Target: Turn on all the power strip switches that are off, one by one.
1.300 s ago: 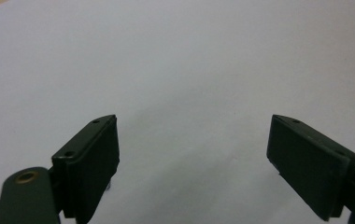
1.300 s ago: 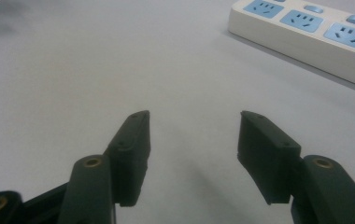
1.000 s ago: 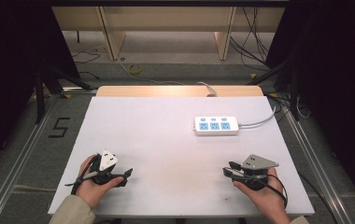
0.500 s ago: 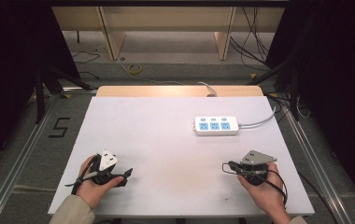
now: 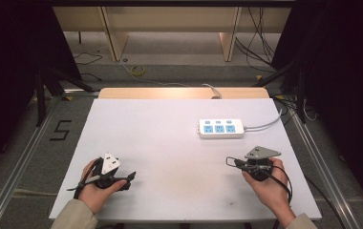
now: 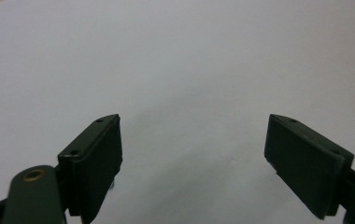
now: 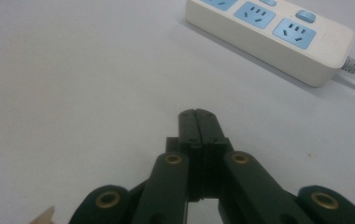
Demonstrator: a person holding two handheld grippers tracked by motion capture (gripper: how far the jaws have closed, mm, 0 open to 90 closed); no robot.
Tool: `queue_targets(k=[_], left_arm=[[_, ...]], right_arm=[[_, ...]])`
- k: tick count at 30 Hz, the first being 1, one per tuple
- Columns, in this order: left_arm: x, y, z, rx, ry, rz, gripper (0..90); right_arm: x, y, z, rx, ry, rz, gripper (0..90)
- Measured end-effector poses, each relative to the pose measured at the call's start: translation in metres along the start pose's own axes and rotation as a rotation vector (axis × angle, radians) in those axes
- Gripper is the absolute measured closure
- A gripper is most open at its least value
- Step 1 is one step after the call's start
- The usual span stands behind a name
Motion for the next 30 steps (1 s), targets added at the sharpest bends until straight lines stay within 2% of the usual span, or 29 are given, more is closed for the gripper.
queue_targets(k=[20, 30], left_arm=[[0.001, -0.001, 0.001, -0.007, -0.007, 0.006, 20.0], [0.001, -0.001, 0.001, -0.008, -0.015, 0.011, 20.3]], right_arm=[[-0.011, -0.009, -0.007, 0.019, -0.020, 0.054, 90.0], [-0.024, -0.011, -0.014, 0.032, -0.017, 0.069, 90.0]])
Point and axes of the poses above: each handheld gripper's, and its own axes: y roughly backward along the jaws, x roughly out of its underside, z roughly to its left, the point moved 10 cm from there along -y, roughly forward along the jaws, and after that the axes turned 11 degrees about -y, right-handed, at the moved point
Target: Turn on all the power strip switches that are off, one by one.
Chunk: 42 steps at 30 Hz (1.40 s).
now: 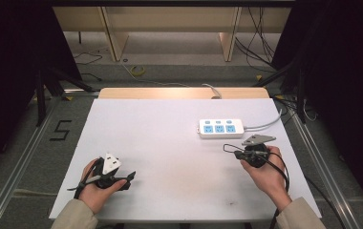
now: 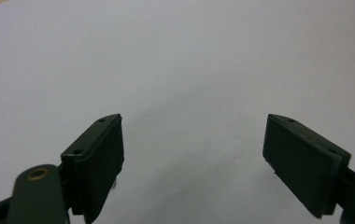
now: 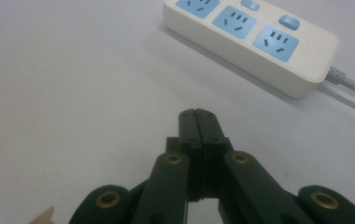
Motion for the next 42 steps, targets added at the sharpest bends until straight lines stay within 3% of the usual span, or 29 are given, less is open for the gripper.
queue_targets(k=[42], left_arm=[[-0.001, -0.001, 0.001, -0.009, -0.004, -0.002, 21.3]], right_arm=[[-0.042, -0.019, -0.031, 0.057, -0.025, 0.036, 90.0]])
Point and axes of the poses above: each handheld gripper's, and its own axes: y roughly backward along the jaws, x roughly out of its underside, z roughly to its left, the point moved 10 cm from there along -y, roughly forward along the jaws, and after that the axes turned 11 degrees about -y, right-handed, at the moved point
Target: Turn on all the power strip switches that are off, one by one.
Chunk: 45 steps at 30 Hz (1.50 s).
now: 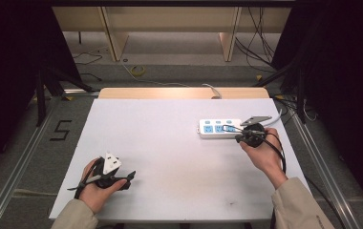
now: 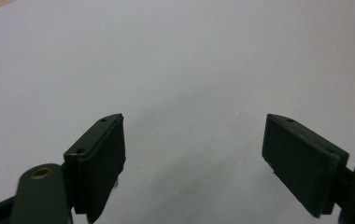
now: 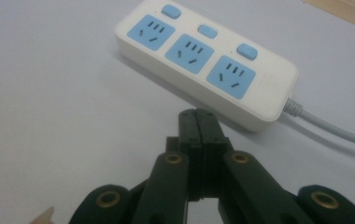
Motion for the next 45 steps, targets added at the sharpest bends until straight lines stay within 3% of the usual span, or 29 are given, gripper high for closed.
queue_targets(k=[45], left_arm=[[0.000, 0.000, 0.000, 0.000, -0.008, 0.000, 21.7]], right_arm=[[-0.036, -0.028, -0.018, 0.052, -0.019, 0.022, 90.0]])
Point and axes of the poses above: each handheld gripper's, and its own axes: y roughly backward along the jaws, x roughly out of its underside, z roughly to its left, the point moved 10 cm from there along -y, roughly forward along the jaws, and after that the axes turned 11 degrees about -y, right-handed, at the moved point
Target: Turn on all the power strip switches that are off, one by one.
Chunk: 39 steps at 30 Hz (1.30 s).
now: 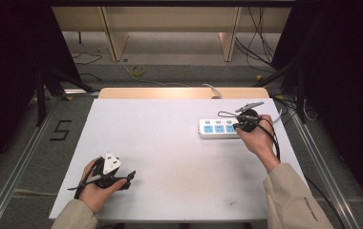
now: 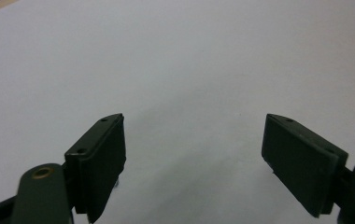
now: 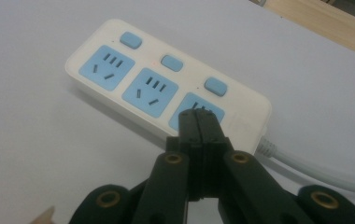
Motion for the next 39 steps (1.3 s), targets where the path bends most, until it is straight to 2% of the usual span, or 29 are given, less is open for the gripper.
queue_targets(k=[21, 39], left_arm=[[0.000, 0.000, 0.001, -0.004, -0.004, -0.002, 21.7], [0.000, 0.000, 0.001, -0.005, -0.004, -0.002, 21.8]], right_arm=[[-0.009, -0.016, -0.012, 0.026, -0.024, 0.026, 90.0], [-0.018, -0.025, -0.011, 0.035, -0.014, 0.036, 90.0]])
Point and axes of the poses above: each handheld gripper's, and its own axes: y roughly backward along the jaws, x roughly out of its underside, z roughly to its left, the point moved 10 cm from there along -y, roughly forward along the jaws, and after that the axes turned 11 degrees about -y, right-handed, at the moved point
